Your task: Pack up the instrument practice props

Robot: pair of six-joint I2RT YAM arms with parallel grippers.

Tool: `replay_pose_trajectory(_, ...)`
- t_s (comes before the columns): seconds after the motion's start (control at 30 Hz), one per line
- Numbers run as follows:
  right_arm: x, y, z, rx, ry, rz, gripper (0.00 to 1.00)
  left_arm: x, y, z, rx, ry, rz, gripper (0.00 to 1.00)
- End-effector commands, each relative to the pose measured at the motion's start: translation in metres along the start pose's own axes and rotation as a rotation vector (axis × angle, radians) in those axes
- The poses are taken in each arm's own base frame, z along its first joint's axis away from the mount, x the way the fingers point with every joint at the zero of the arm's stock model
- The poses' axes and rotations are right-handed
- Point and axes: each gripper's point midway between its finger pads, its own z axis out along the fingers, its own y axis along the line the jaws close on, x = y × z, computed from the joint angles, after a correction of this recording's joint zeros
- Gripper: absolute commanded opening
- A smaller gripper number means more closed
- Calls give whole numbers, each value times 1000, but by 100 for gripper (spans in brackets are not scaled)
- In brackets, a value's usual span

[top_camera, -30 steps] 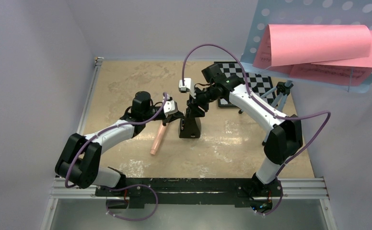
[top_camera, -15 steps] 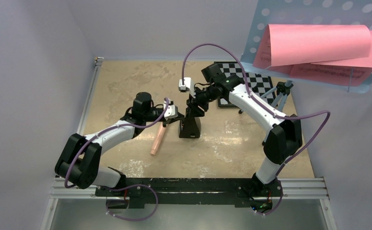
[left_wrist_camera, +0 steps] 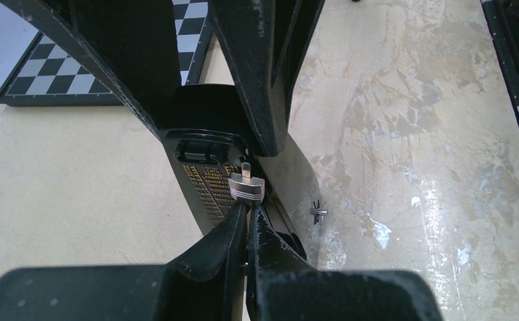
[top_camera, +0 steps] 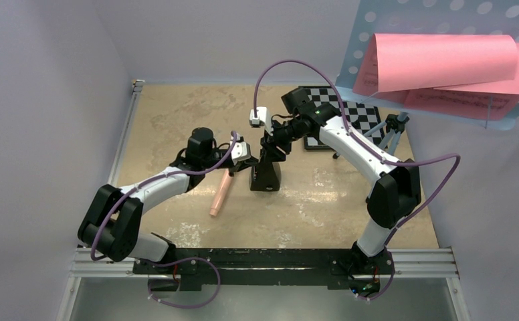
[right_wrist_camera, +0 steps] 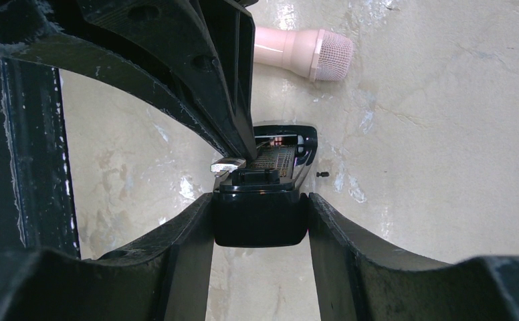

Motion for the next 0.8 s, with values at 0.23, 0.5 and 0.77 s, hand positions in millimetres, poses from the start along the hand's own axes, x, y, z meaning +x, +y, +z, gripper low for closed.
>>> replay_pose_trajectory(0.23,20,16,21,-91,75,38,0,-35,25,9,-99,-112,-41,0)
replay_pose_trajectory(0.5,20,15,23,-93,74,37,0,-39,24,8,-76,-125,-73,0)
replay_pose_trajectory(0.77,20,14,25,-98,77,37,0,-41,15,5,-37,-142,-107,0)
